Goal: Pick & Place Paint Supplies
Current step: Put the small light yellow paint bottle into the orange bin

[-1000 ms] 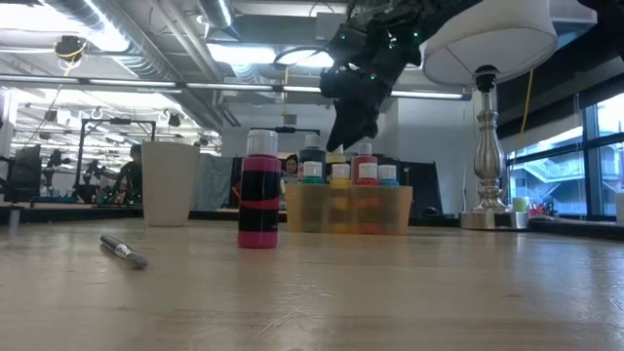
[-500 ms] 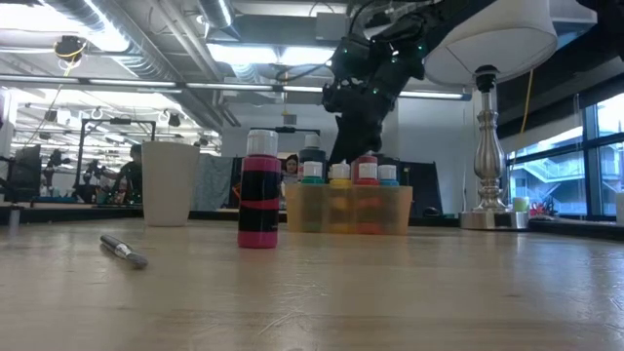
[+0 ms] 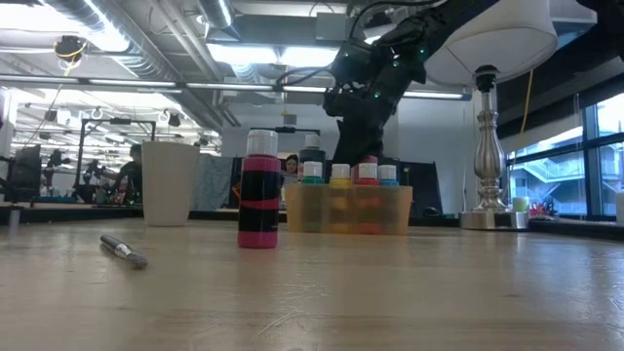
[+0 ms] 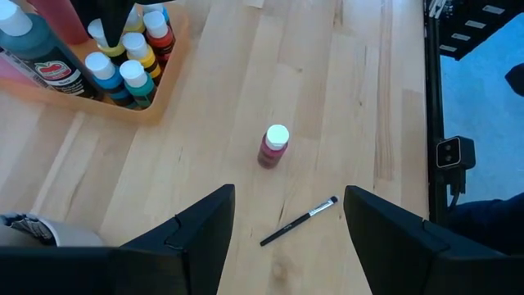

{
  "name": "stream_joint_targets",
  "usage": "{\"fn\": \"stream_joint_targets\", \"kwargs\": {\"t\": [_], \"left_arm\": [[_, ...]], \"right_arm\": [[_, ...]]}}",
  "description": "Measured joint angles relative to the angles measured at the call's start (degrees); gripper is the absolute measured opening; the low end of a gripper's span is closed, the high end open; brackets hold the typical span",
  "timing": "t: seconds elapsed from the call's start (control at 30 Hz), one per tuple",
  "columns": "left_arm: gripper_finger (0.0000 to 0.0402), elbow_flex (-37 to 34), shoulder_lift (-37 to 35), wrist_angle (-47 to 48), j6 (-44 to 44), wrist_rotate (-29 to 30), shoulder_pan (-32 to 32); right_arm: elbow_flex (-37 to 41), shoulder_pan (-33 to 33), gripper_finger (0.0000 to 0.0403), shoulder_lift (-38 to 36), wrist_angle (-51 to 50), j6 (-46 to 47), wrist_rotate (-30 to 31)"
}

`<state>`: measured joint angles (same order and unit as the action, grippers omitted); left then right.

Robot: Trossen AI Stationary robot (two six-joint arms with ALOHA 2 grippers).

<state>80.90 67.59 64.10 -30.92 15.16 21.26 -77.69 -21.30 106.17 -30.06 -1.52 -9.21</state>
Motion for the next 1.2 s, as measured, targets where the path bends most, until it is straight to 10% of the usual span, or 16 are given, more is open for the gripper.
{"fn": "stream_joint_targets", "kwargs": {"t": [1.2], "left_arm": [[0.0226, 0.0, 0.0, -1.1, 0.1, 0.2, 0.5]], "right_arm": [[3.7, 0.4, 0.016, 0.6, 4.6, 3.4, -1.3]]}}
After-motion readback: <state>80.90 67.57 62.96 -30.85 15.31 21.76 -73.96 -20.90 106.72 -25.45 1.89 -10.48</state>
